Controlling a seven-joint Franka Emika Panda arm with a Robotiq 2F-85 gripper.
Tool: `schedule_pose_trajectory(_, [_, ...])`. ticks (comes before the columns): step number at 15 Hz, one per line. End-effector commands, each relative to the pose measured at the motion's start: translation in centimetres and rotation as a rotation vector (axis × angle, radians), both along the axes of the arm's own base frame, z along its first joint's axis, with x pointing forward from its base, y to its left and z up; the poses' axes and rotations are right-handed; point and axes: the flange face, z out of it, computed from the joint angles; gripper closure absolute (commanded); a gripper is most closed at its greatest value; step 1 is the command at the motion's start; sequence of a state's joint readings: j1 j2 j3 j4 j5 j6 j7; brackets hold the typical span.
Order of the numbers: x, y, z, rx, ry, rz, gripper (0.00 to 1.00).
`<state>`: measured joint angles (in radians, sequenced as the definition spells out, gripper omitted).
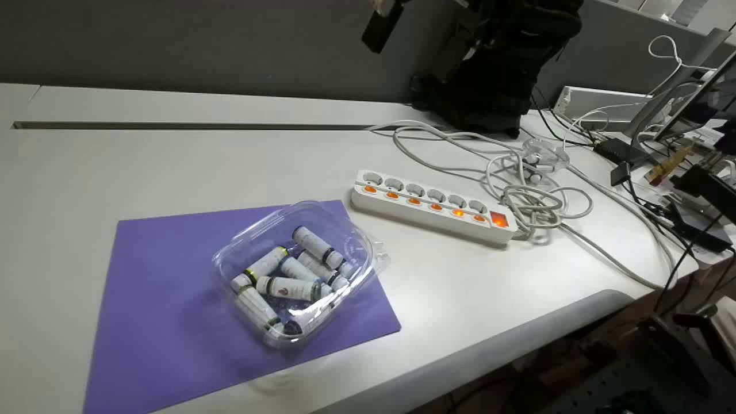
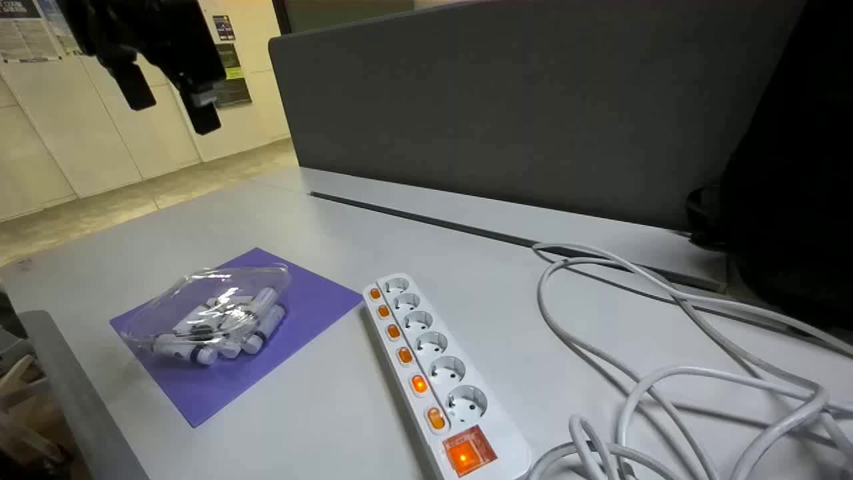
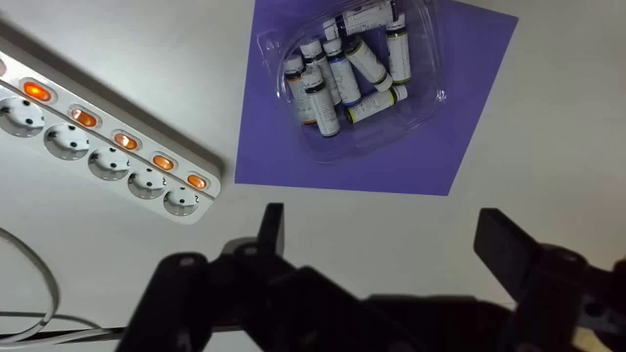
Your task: Turn off the third switch from the right on the adapter
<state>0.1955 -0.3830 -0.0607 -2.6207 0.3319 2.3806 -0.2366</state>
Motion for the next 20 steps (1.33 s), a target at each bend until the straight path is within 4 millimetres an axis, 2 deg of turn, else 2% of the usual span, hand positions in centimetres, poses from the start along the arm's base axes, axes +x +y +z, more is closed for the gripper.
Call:
schedule_pose_trajectory(1, [0.0, 0.0, 0.0, 0.000, 0.001, 0.000, 0.00])
schedule_pose_trajectory(13, [0.1, -0.3, -0.2, -0.005, -0.001, -0.013, 0.00])
schedule_pose_trajectory(16, [0.7, -2.5, -1.6, -0.046, -0.039, -0.096, 0.00])
schedule_pose_trajectory(20, [1.1, -6.3, -4.8, -0.071, -0.027, -0.212, 0.00])
